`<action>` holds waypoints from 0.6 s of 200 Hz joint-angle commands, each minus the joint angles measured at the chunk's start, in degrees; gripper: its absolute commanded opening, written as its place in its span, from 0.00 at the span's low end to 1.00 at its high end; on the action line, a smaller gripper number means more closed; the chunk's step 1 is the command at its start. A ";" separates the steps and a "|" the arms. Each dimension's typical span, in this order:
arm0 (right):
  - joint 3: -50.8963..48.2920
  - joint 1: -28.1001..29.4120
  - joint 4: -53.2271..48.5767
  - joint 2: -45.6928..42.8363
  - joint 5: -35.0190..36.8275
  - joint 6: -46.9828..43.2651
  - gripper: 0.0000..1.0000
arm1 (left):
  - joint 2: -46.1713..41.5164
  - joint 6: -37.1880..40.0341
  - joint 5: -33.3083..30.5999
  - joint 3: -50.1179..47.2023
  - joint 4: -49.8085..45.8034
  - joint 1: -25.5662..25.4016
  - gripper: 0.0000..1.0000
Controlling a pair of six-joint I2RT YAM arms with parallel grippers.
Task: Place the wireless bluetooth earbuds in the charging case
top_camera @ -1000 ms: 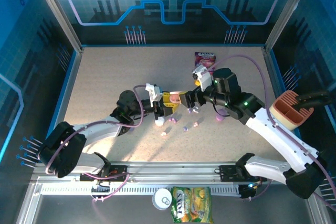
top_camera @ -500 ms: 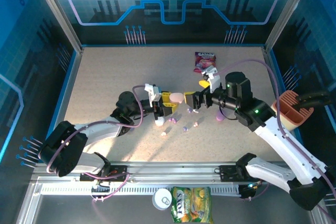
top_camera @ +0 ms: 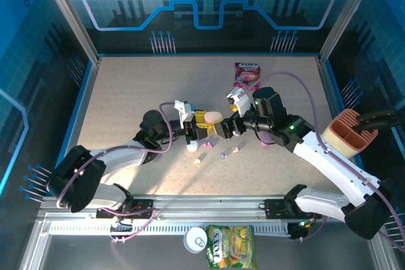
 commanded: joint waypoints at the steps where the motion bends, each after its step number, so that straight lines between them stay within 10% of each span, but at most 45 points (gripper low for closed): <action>1: 1.91 0.71 0.58 0.71 1.72 -1.91 0.95 | 0.72 -1.38 1.00 0.69 3.13 0.47 0.39; 120: 2.34 -1.83 5.73 0.72 6.18 2.77 0.96 | -0.80 -0.89 1.75 -0.36 2.08 0.42 0.39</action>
